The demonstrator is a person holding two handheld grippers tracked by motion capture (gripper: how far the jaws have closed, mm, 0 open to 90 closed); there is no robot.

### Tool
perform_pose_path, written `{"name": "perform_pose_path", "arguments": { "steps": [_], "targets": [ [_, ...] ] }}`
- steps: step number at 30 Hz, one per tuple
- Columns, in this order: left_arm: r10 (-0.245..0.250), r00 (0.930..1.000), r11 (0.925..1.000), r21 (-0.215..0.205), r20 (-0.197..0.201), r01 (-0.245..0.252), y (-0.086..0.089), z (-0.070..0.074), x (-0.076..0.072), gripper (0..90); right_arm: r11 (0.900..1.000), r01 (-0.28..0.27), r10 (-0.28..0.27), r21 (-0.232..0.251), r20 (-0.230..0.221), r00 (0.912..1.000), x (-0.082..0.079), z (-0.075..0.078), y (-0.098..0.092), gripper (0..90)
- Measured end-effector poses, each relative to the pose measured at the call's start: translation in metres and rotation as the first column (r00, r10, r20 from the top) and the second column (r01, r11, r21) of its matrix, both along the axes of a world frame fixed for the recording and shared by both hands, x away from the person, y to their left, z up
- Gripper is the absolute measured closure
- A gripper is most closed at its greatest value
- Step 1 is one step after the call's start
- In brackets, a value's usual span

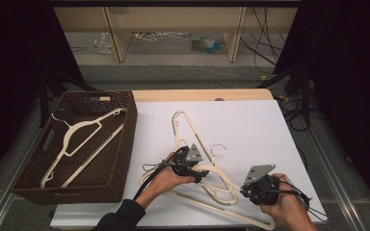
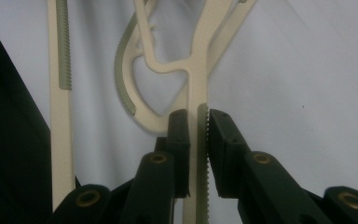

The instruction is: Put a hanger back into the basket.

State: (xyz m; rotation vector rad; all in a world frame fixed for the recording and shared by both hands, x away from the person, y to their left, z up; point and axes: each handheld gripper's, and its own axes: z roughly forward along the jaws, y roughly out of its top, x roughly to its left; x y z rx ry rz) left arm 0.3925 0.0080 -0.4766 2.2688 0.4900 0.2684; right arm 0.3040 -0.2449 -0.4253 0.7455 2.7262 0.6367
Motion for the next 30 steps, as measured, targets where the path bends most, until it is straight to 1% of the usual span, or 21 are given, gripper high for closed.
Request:
{"name": "perform_pose_path", "arguments": {
  "steps": [3,4,5,6,7,8,9,10,11,12,15,16,17,18,20,21,23,25,28,29,30],
  "targets": [
    [-0.04,0.9991,0.9991,-0.012,-0.013,0.04,-0.001,0.001,0.001,53.5,1.0,0.0,0.0,-0.004,-0.001,1.0,-0.001,0.0,0.001,79.8],
    [-0.04,0.9991,0.9991,-0.012,-0.013,0.04,-0.001,0.001,0.001,56.3,1.0,-0.006,0.006,-0.005,0.001,1.0,0.0,0.0,0.001,79.7],
    [-0.048,0.9987,0.9984,-0.03,-0.018,0.047,-0.002,0.001,0.0,59.6,1.0,-0.001,0.001,-0.016,-0.015,0.9999,-0.001,0.002,0.001,79.8],
    [-0.079,0.9969,0.9969,0.0,-0.006,0.079,0.0,0.004,0.0,60.3,1.0,-0.008,0.008,-0.012,-0.009,0.9999,-0.001,0.002,0.001,79.8],
    [-0.116,0.9933,0.9925,0.038,0.0,0.116,0.003,0.007,0.002,60.9,1.0,-0.008,0.008,-0.006,-0.003,1.0,-0.001,0.001,0.001,79.8],
    [-0.111,0.9938,0.9937,0.013,-0.004,0.111,0.004,0.008,0.001,61.7,1.0,-0.017,0.017,-0.004,0.009,0.9998,-0.001,0.001,0.0,79.8],
    [-0.093,0.9955,0.9951,-0.034,-0.015,0.093,0.004,0.008,-0.001,62.3,1.0,-0.022,0.022,-0.004,0.012,0.9997,-0.001,0.001,0.0,79.8],
    [-0.112,0.9937,0.9935,-0.023,-0.012,0.111,0.007,0.011,0.0,62.9,1.0,-0.025,0.025,0.001,0.012,0.9996,-0.001,0.001,0.0,79.8],
    [-0.115,0.9933,0.9928,-0.036,-0.015,0.114,0.008,0.013,-0.001,63.6,1.0,-0.028,0.028,0.002,0.015,0.9995,0.0,0.001,-0.001,79.7],
    [-0.128,0.9917,0.9916,-0.025,-0.013,0.127,0.01,0.016,-0.002,64.3,0.999,-0.037,0.036,0.004,0.017,0.9992,0.0,0.001,-0.001,79.8],
    [-0.161,0.9868,0.9868,-0.022,-0.017,0.16,0.015,0.026,-0.006,66.3,0.998,-0.061,0.061,0.005,0.009,0.9981,0.0,0.001,-0.002,79.8],
    [-0.166,0.986,0.986,-0.019,-0.015,0.166,0.017,0.029,-0.007,67.0,0.998,-0.063,0.062,0.024,0.014,0.998,0.001,0.0,-0.002,79.7],
    [-0.166,0.986,0.986,-0.019,-0.015,0.166,0.017,0.029,-0.007,67.7,0.998,-0.045,0.044,0.033,0.02,0.9988,0.0,0.0,-0.002,79.3],
    [-0.179,0.9839,0.9837,-0.025,-0.01,0.178,0.021,0.037,-0.012,68.7,0.999,-0.026,0.026,0.045,0.008,0.9996,0.0,0.001,-0.003,76.8],
    [-0.182,0.9831,0.9827,-0.038,-0.019,0.181,0.023,0.04,-0.015,70.5,0.996,-0.028,0.028,0.086,0.008,0.9996,0.001,0.002,-0.005,70.6],
    [-0.189,0.9812,0.9802,-0.068,-0.039,0.186,0.028,0.046,-0.019,71.6,0.994,-0.017,0.016,0.107,0.015,0.9998,0.001,0.003,-0.005,66.7],
    [-0.189,0.9802,0.9786,-0.094,-0.059,0.183,0.032,0.052,-0.023,73.9,0.993,-0.002,0.0,0.119,0.019,0.9998,0.001,0.006,-0.007,60.8],
    [-0.177,0.9805,0.979,-0.117,-0.085,0.167,0.036,0.057,-0.027,75.8,0.988,0.027,-0.031,0.154,0.024,0.9992,0.001,0.008,-0.009,54.6],
    [-0.172,0.9776,0.9757,-0.157,-0.121,0.152,0.041,0.063,-0.032,78.6,0.975,0.046,-0.059,0.216,0.055,0.9967,0.001,0.01,-0.011,49.5],
    [-0.172,0.9764,0.9738,-0.172,-0.131,0.148,0.043,0.065,-0.035,79.6,0.977,0.043,-0.053,0.211,0.042,0.9977,0.001,0.012,-0.013,49.4],
    [-0.169,0.9748,0.9718,-0.189,-0.145,0.14,0.044,0.066,-0.038,80.9,0.973,0.042,-0.061,0.227,0.077,0.9952,0.002,0.012,-0.013,47.8]
  ]
}}
